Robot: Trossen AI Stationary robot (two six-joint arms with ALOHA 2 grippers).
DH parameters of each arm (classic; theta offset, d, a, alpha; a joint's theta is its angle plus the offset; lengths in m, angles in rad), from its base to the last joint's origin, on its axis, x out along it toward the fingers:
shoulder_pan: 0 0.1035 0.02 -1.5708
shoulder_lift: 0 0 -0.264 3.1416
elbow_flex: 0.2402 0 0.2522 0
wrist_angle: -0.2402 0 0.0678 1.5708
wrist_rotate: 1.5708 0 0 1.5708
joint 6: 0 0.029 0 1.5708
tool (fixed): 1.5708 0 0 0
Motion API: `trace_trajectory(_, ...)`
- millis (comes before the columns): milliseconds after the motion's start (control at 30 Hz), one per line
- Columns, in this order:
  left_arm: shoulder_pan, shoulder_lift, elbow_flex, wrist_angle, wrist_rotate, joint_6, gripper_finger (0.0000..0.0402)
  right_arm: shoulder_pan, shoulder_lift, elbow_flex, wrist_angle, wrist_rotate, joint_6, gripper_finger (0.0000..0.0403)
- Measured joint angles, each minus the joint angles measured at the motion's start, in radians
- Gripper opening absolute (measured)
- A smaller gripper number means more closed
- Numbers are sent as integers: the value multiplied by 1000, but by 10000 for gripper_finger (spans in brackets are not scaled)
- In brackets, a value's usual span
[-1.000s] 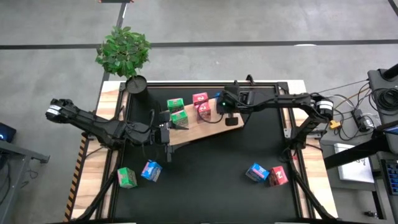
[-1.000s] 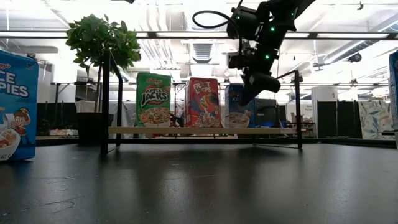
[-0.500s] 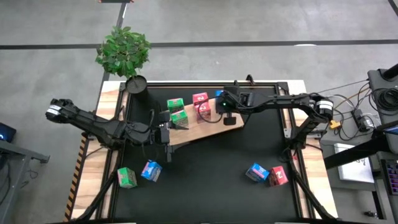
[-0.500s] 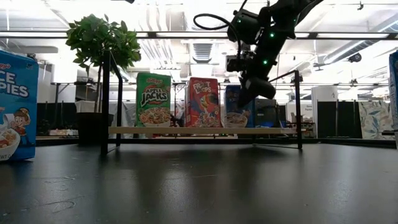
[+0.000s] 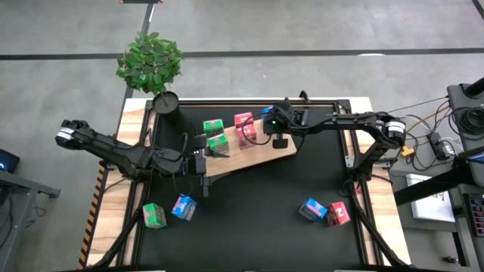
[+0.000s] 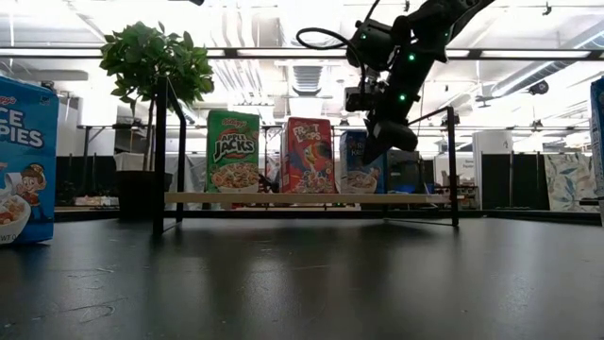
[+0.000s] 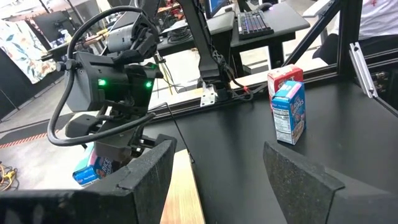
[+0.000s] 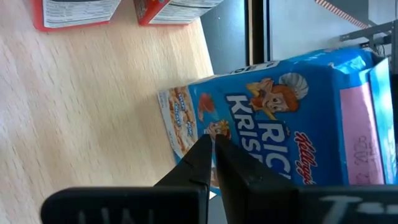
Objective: Stack cereal on shelf
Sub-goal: Put the top blue cereal box on the shelf, then align the left blue cereal box with the other blue cereal box on the shelf
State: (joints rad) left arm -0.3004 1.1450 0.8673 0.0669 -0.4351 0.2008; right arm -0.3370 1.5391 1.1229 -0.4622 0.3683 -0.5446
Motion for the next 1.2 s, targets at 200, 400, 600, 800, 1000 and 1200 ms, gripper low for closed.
trace_trajectory(200,0,0,0,0,0,3,233,0,0,0,1,-2,1,12)
trace_trajectory(400,0,0,0,0,0,3,233,-2,0,0,5,-1,1,12)
trace_trajectory(600,0,0,0,0,0,3,233,-2,0,0,8,-1,6,12)
trace_trajectory(800,0,0,0,0,0,-4,233,-2,-5,0,5,-1,13,12)
trace_trajectory(1000,0,0,8,-49,0,-102,233,46,-88,0,-29,-2,82,12)
trace_trajectory(1200,0,0,92,-303,-1,-396,233,145,-231,-14,-47,-3,166,12)
